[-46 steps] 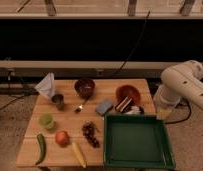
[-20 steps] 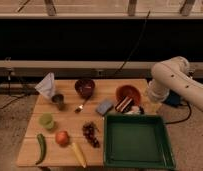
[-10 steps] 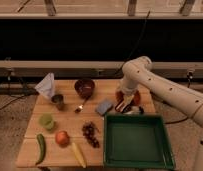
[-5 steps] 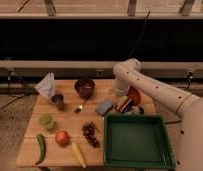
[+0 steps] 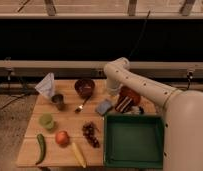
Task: Place sponge in plastic cup
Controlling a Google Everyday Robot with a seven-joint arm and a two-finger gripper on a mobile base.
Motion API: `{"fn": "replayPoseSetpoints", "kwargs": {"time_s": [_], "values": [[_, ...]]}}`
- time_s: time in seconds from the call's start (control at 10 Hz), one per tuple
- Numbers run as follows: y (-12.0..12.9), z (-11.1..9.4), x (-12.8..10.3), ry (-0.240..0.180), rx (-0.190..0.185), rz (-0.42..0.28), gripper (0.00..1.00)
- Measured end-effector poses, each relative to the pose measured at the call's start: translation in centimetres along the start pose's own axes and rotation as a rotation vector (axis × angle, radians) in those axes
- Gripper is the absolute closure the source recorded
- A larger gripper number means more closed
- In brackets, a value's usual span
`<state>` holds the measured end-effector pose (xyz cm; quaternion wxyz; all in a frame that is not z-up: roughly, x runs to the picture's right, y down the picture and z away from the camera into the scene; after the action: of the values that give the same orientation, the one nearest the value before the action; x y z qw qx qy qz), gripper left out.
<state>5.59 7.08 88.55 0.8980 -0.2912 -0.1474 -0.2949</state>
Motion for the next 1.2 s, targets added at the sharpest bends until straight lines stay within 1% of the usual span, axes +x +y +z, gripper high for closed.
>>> {"fn": "replayPoseSetpoints", "kwargs": {"time_s": [0.3, 0.4, 0.5, 0.7, 1.0, 1.2], "values": [[-0.7, 2.1, -0.8, 0.013, -0.042, -0.027, 0.35], [-0.7, 2.3, -0.8, 0.016, -0.048, -0.028, 0.35], [-0.7, 3.3, -0.9, 0.022, -0.069, -0.032, 0.35], [-0.6, 4.4, -0.9, 0.041, -0.102, -0.043, 0.35], [0.4, 5.1, 0.1, 0.059, -0.132, -0.044, 0.36], [0.6, 5.5, 0.0, 0.062, -0.144, -0.057, 0.51]]}}
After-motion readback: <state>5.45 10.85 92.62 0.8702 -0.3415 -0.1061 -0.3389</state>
